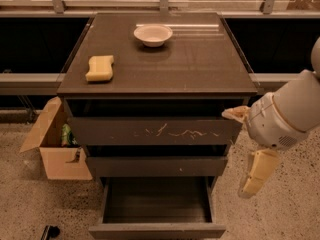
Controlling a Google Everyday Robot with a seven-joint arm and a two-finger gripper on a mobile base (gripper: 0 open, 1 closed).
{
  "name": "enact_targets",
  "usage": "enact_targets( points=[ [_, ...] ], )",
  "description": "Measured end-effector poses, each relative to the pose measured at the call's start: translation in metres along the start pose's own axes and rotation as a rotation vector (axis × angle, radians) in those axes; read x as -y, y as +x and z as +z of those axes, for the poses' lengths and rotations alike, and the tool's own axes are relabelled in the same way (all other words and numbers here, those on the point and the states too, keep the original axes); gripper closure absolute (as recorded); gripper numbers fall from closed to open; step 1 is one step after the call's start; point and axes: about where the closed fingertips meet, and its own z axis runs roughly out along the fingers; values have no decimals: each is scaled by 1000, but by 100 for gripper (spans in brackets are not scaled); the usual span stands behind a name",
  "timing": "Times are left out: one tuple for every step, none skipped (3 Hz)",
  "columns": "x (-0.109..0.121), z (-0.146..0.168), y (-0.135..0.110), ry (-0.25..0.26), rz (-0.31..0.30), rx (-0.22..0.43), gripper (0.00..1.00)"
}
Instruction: Close bottom drawer
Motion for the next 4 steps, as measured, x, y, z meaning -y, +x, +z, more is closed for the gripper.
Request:
enact_targets(
  points=[
    [-18, 52, 2, -44, -59, 26, 0],
    [-41, 123, 15, -92, -97, 63, 0],
    [-60, 205, 33, -161, -77, 128, 0],
    [-68, 249, 42, -217, -39, 155, 0]
  ],
)
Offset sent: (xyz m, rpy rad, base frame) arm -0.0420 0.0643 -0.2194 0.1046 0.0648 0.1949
